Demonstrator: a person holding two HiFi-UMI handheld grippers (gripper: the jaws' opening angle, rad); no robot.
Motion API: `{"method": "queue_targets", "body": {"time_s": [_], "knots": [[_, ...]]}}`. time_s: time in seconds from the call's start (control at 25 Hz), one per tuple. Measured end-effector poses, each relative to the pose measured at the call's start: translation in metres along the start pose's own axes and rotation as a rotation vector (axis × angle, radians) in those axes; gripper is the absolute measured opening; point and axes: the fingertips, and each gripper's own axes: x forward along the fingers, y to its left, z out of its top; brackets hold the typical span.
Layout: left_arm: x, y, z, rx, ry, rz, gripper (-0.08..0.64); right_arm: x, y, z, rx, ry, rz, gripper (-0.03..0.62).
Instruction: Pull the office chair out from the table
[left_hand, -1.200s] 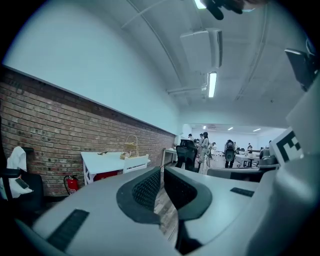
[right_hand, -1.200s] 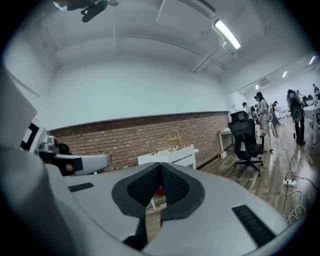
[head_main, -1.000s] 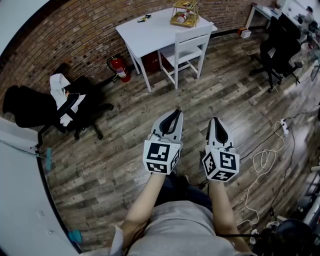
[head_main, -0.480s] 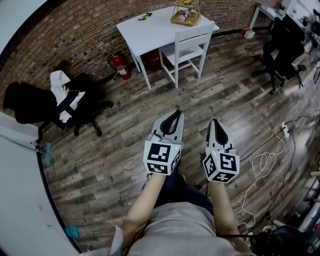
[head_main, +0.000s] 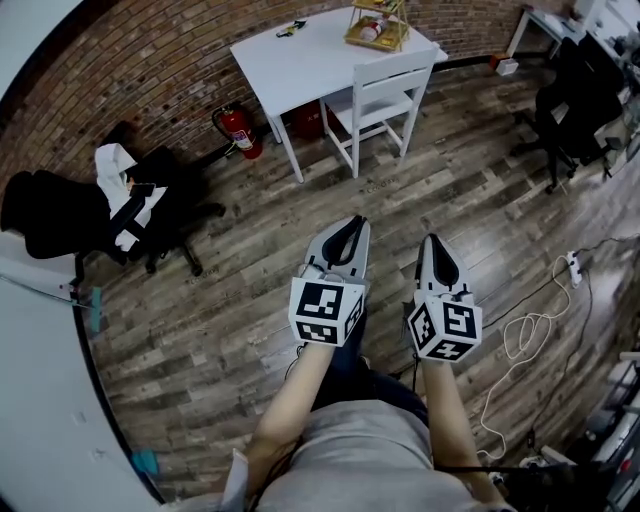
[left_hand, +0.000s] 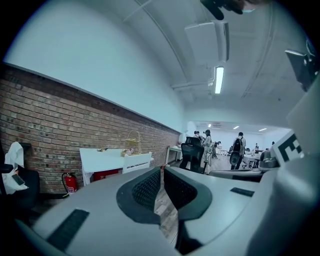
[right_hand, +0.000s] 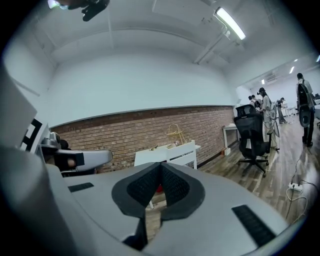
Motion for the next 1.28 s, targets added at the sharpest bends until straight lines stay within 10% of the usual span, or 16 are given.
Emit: {"method": "queue_targets", "body": {"time_s": [1.28], "knots": [[0.192, 0.148, 0.051, -0.044, 0.015, 0.009, 0.032, 0.231, -0.016, 0.056, -0.033, 0.045, -0.016, 0.015]]}}
